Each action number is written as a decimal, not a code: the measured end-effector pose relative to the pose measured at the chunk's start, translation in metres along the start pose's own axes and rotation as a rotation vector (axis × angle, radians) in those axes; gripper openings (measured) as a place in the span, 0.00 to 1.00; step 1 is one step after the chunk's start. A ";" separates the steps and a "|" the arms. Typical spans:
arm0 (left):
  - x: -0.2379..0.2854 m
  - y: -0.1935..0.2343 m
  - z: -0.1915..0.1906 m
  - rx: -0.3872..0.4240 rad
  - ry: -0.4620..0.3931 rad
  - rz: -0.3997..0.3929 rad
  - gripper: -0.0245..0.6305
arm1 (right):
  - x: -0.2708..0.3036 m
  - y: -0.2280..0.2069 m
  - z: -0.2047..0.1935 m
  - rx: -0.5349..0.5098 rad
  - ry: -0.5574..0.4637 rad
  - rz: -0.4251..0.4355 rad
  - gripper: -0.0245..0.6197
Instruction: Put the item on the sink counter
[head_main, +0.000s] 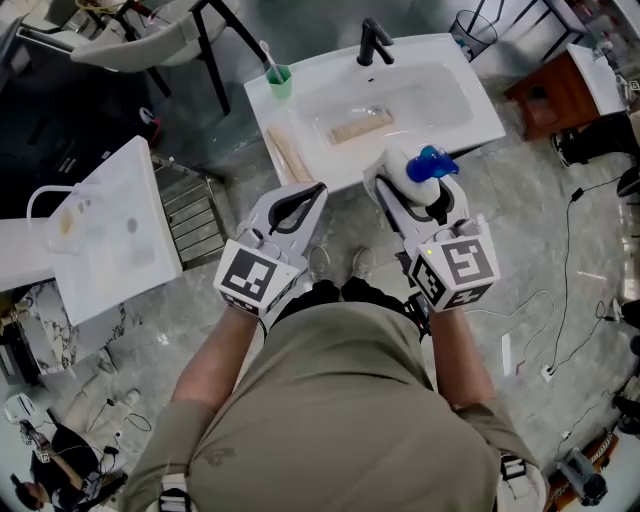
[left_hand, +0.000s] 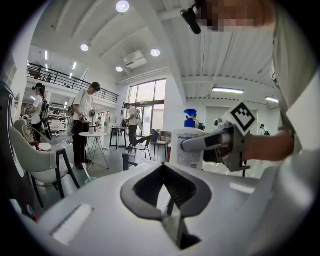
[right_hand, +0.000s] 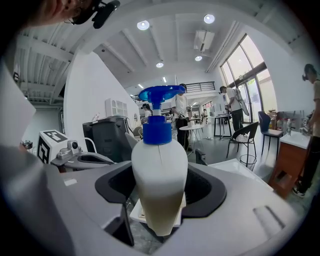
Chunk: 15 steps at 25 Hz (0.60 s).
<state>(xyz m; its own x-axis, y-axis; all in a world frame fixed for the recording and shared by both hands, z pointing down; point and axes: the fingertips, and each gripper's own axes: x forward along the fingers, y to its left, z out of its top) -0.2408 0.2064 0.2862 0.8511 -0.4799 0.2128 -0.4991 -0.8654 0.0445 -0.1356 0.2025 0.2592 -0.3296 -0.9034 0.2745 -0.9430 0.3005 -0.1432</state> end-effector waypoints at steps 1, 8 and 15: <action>0.002 -0.002 0.001 0.003 -0.002 -0.001 0.04 | -0.001 -0.002 0.000 0.001 -0.002 0.000 0.47; 0.019 -0.014 0.007 0.011 0.003 0.011 0.04 | -0.009 -0.022 0.002 0.006 -0.010 0.016 0.47; 0.047 -0.029 0.010 0.004 0.006 0.029 0.04 | -0.014 -0.051 0.001 0.005 -0.002 0.040 0.47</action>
<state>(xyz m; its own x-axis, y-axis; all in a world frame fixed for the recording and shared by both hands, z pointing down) -0.1845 0.2076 0.2852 0.8351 -0.5043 0.2198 -0.5232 -0.8515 0.0341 -0.0829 0.1999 0.2620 -0.3667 -0.8914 0.2664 -0.9288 0.3346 -0.1591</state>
